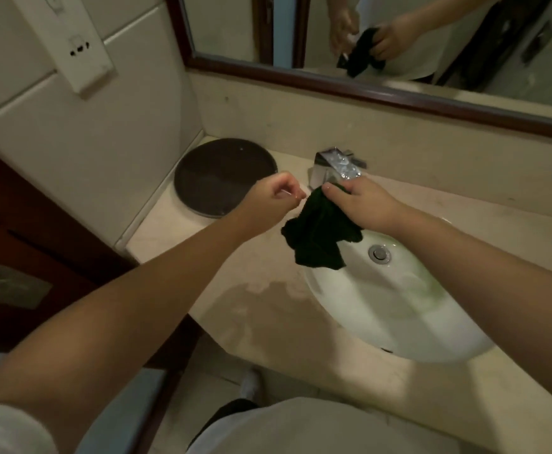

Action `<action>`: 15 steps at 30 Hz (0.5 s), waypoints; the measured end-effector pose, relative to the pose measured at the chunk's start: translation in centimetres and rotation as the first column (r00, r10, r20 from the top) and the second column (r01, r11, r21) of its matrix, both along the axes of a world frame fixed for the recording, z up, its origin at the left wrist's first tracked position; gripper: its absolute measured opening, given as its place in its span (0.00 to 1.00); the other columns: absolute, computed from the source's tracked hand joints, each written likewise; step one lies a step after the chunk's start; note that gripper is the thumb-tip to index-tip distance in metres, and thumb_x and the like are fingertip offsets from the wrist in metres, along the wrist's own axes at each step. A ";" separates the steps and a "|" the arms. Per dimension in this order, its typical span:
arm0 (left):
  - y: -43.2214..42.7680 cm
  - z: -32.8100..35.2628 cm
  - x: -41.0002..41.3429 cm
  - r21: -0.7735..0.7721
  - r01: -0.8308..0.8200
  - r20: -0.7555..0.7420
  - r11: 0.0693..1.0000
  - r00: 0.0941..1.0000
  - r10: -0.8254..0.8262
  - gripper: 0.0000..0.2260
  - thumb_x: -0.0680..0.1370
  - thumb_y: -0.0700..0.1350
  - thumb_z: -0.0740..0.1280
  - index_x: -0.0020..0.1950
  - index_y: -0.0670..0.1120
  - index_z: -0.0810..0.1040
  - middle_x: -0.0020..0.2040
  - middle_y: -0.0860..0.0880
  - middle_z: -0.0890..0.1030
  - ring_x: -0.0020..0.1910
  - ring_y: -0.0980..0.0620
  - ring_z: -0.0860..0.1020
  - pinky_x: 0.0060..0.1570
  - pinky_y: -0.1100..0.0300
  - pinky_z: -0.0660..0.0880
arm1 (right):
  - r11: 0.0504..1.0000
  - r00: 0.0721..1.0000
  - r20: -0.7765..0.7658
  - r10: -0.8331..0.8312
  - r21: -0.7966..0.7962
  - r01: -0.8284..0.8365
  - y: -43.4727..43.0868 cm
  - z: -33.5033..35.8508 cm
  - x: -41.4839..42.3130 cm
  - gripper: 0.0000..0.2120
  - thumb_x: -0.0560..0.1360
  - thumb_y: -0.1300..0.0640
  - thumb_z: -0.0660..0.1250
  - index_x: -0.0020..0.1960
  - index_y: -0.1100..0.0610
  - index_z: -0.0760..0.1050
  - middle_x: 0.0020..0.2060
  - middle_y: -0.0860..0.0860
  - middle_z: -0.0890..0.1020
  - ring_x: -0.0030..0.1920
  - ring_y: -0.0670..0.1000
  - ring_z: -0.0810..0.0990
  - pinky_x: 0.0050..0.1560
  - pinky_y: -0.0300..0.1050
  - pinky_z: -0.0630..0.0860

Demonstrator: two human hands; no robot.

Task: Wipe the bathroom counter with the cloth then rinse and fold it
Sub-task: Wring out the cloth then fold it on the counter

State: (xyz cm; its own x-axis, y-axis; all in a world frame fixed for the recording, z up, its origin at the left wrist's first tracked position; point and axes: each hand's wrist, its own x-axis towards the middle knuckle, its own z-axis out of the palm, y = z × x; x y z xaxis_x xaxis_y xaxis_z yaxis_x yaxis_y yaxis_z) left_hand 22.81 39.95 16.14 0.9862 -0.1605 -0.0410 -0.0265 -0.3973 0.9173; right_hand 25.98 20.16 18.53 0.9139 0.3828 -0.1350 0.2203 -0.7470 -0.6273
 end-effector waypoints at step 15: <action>7.1 2.5 1.8 -0.068 -0.048 0.114 0.997 0.992 0.056 0.08 0.82 0.41 0.60 0.55 0.48 0.79 0.45 0.55 0.81 0.43 0.65 0.79 0.41 0.71 0.74 | 0.985 0.995 -0.036 -0.088 0.149 0.092 5.4 2.3 -0.3 0.10 0.77 0.50 0.66 0.49 0.57 0.78 0.40 0.55 0.83 0.39 0.51 0.83 0.38 0.46 0.79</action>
